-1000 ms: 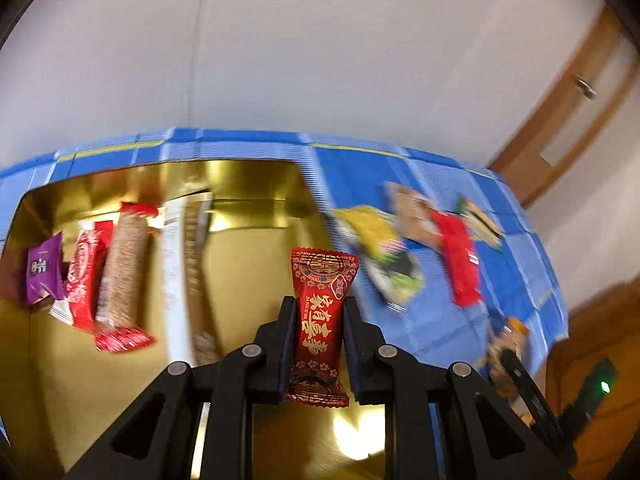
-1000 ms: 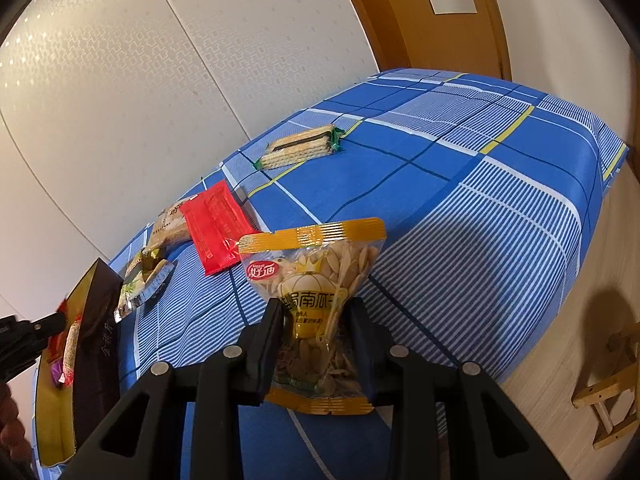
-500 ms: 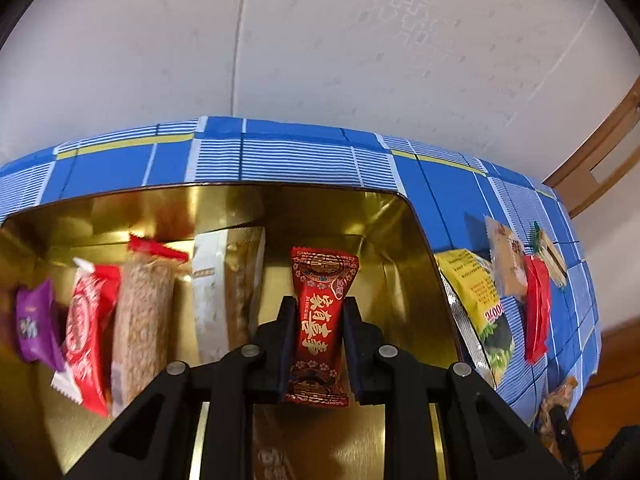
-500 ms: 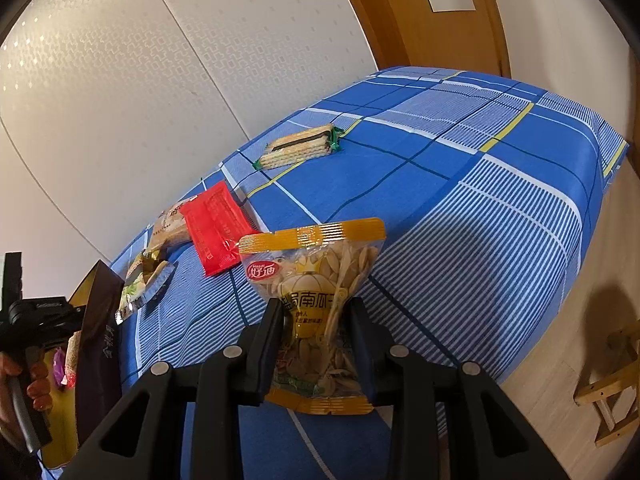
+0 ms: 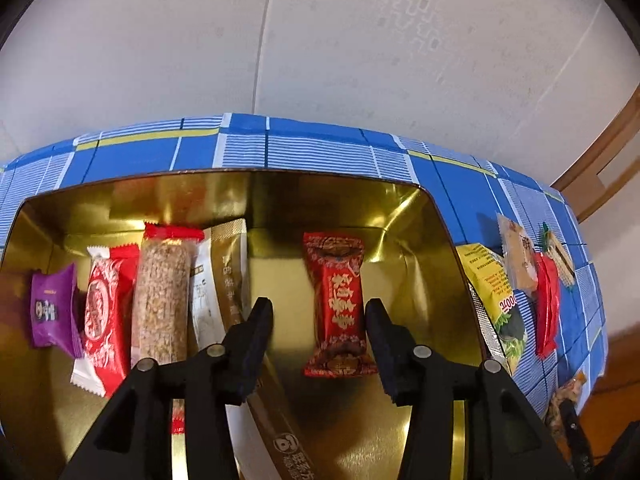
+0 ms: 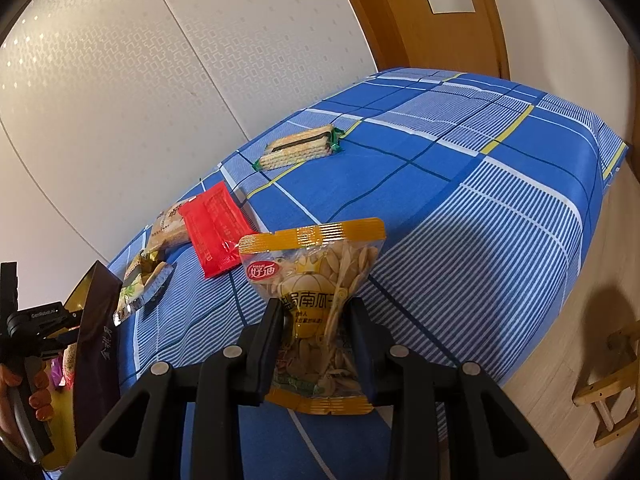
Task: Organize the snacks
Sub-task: 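Carry the peanut bag over the gold tray and open the right gripper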
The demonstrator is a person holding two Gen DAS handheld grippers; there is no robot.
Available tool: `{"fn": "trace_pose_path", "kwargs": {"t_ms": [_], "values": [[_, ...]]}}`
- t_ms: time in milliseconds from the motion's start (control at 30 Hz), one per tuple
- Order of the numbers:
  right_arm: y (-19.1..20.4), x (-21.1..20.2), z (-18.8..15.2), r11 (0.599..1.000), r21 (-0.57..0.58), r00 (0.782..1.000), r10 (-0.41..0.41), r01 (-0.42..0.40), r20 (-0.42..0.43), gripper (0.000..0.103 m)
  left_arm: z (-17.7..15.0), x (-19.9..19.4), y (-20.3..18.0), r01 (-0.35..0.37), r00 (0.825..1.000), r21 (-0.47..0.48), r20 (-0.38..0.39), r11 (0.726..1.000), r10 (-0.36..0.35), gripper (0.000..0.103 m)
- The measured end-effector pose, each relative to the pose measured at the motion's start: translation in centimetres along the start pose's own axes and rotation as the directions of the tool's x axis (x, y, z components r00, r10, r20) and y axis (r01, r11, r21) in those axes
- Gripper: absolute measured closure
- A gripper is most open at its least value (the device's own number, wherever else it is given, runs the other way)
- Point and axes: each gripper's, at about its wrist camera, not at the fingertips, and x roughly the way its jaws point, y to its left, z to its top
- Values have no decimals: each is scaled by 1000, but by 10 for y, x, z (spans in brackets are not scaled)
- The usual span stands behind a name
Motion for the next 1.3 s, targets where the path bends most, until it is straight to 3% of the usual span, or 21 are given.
{"fn": "trace_pose_path", "kwargs": {"t_ms": [200,367,533,867,1300], "values": [[1,0,0,1000,0,1000,-6,6,1,70,-14,-27,-4,23,999,26,35,999,-24,49],[-3,-3,0,999,43,1000,18,-19,10,71,-35,-44,-11,-28,998,97,53,995,23,40],[-1,-11,2,997,48,998,50,-53,45,71,-56,-49,-7,-43,999,120,19,992,41,38],[38,-25,-1,991,-120,993,73,-62,94,71,-91,-66,2,-67,998,165,8,984,66,37],[87,-40,-9,961,-251,990,131,-116,44,71,-115,-72,14,-58,998,193,-8,979,61,36]]}}
